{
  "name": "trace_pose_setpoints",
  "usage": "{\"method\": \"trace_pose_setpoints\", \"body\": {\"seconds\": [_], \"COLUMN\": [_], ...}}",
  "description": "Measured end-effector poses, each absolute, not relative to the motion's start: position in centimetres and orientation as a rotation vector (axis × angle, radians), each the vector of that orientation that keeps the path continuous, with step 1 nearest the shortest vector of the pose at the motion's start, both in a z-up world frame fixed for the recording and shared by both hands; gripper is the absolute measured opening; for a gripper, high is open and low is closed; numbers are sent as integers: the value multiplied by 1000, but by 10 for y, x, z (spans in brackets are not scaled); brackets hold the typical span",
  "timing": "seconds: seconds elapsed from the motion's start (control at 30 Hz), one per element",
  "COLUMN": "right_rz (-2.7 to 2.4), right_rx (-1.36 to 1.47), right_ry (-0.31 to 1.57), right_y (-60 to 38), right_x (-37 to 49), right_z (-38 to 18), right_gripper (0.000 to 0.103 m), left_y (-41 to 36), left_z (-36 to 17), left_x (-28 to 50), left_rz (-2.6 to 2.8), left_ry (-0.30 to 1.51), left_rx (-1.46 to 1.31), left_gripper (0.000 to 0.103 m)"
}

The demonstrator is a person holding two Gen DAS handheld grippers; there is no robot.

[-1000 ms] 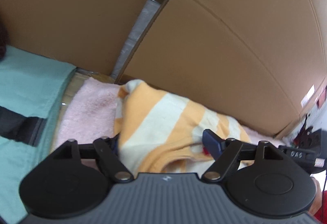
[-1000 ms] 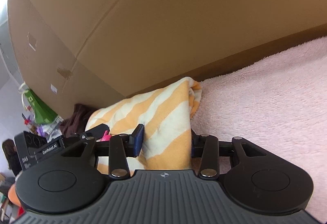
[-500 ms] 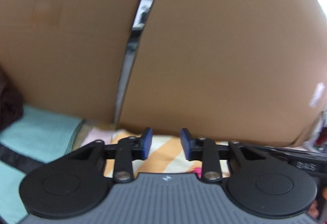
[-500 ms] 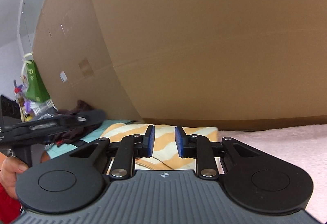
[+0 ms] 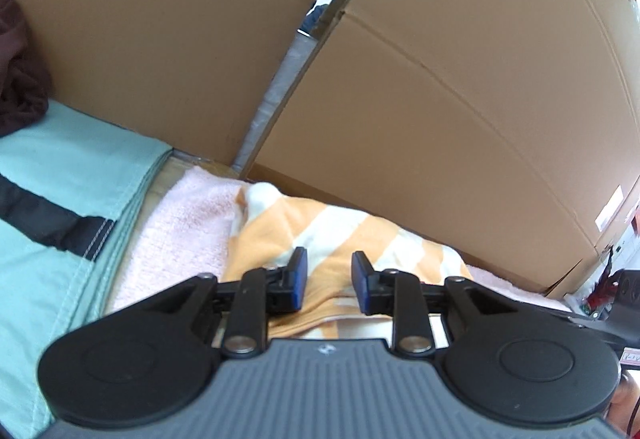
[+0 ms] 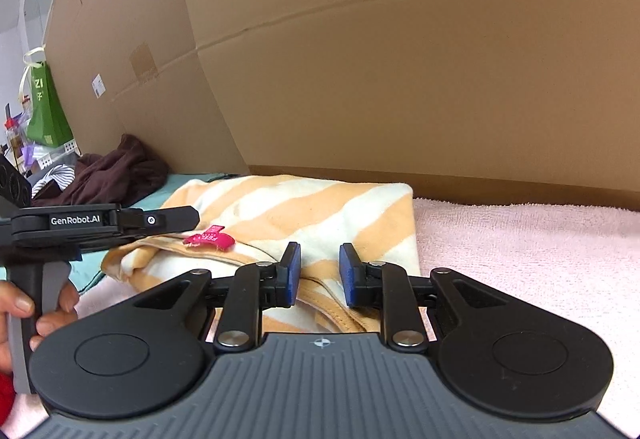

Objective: Fold clothes

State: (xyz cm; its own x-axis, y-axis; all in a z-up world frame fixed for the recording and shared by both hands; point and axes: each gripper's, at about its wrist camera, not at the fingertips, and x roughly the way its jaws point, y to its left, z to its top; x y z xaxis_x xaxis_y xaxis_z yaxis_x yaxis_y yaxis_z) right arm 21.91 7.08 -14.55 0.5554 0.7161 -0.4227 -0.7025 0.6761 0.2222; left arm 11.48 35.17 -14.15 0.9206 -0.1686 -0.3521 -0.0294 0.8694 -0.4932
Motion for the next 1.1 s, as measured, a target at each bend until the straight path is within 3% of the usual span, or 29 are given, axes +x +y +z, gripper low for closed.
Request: {"method": "trace_pose_setpoints", "body": {"seconds": [0.53,0.6,0.67,0.7,0.77,0.93,1.03,1.1], "right_rz": [815,798,792,790,750,648,550,469], "right_rx": [-84,-112,-126,-131,-158,-139,-17,52], "right_ry": [480,479,494,510,539,481,489,486], "right_y": [61,66,65,62,51,-19,-82,-118], "right_x": [199,197,195,193,185,149,126,106], "right_z": [-146,-145,-141,-138,-135,-137,-144,-151], "right_gripper": [21,21,22,23,37,50,53,63], "left_y": [364,365,363,361,358,357,354,351], "left_z": [-150,-151,-152,-151,-150,-153,-151,-149], "left_x": [123,126,127,127,127,130,126,124], "left_rz": [-119,-124,-139,-146,-157,-170,-164,-159], "left_ry": [378,375,368,365,360,347,337,338], "left_rx": [-598,-590,-575,-564,-548,-549,-545,-537], "left_gripper": [31,34,44,50,58,62,64,65]}}
